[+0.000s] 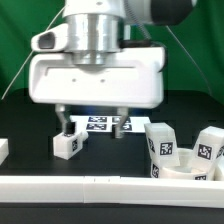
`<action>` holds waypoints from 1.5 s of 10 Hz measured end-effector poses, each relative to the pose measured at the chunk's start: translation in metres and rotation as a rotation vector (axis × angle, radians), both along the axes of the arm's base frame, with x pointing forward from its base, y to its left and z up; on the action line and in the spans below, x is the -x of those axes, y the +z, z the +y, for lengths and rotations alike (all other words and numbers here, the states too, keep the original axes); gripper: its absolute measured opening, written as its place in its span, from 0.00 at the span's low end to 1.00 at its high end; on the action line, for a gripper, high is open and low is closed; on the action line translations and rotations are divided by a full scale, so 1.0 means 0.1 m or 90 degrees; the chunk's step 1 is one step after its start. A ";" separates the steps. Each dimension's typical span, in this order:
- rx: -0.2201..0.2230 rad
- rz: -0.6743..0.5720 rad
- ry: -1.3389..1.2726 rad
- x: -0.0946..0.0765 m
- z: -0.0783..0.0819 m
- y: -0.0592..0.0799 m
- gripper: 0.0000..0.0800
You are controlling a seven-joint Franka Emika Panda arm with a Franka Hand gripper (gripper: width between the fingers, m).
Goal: Assemble stool
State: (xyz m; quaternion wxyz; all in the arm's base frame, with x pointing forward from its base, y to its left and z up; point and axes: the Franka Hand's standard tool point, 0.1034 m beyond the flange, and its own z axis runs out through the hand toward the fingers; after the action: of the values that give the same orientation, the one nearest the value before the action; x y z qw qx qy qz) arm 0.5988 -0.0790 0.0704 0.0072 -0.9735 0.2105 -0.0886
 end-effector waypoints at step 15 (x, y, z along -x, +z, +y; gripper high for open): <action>-0.022 0.083 -0.035 0.60 -0.58 -0.37 0.81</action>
Offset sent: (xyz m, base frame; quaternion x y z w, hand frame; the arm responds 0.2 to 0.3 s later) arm 0.0000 0.0000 0.0000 0.0000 0.0000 0.0000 1.0000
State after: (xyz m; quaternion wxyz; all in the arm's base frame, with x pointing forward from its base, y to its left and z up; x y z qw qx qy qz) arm 0.5392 -0.1372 0.0336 0.0075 -0.9708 0.2387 -0.0216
